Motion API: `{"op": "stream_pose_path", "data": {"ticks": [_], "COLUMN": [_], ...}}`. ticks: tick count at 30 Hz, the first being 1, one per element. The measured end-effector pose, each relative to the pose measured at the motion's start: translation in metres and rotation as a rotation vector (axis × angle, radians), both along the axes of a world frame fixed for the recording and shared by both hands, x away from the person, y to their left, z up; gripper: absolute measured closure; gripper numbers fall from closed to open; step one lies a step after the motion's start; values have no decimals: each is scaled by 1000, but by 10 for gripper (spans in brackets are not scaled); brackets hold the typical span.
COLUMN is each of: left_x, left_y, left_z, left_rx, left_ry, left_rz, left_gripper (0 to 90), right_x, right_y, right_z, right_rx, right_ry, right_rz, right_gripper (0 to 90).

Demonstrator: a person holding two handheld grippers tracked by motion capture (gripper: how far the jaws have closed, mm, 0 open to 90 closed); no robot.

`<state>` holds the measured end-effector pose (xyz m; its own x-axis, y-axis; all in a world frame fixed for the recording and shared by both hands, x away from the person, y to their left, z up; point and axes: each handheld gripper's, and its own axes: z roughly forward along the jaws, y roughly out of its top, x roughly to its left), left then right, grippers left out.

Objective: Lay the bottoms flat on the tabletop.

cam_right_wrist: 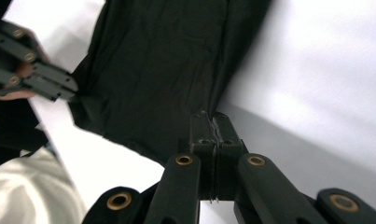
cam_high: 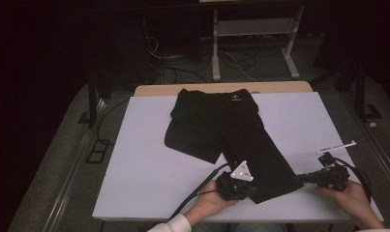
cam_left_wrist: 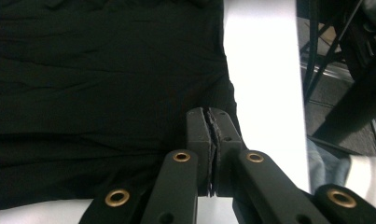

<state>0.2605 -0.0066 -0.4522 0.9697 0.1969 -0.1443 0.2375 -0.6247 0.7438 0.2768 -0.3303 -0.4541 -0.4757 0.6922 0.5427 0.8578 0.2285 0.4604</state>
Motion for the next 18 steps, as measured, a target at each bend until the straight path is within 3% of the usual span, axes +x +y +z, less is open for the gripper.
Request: {"op": "stream_pose_path", "data": {"ticks": [5, 10, 18], "left_x": [-11, -17, -23], "left_y": [6, 13, 26], "left_z": [4, 7, 8], "left_rx": [13, 22, 41], "left_ry": [0, 3, 8], "left_rz": [-39, -60, -79], "left_gripper": [875, 874, 874], "right_x": [-17, -27, -32], "right_y": [4, 9, 18], "right_z": [1, 1, 2], "right_rx": [-1, 10, 19], "right_ry": [32, 26, 34], "right_rz": [42, 80, 127], "right_gripper": [880, 880, 880]}}
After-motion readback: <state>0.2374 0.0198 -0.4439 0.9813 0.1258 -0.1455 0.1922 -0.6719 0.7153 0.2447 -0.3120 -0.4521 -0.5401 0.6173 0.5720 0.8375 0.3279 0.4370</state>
